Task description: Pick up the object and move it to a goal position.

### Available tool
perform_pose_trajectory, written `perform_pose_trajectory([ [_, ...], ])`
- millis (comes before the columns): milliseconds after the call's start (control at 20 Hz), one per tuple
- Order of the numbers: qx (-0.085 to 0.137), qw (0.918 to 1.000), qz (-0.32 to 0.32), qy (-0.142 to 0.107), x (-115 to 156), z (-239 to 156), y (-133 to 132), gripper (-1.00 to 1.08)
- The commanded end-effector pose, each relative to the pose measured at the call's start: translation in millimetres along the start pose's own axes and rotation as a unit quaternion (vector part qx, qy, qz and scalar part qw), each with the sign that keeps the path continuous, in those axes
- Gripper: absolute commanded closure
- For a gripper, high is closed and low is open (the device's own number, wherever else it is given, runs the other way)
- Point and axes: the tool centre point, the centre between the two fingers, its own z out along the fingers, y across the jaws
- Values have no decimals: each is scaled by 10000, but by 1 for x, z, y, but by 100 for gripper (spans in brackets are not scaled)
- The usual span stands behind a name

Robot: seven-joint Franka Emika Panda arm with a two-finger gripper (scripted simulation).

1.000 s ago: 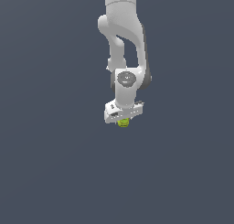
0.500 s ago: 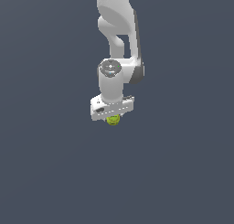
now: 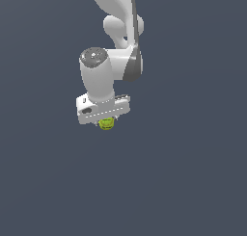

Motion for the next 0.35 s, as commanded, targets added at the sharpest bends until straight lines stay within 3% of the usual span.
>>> perform_pose_trajectory([
  [0, 0, 10000, -7, 2, 1, -8, 7, 108],
  [300, -4, 10000, -6, -2, 3, -10, 10, 108],
])
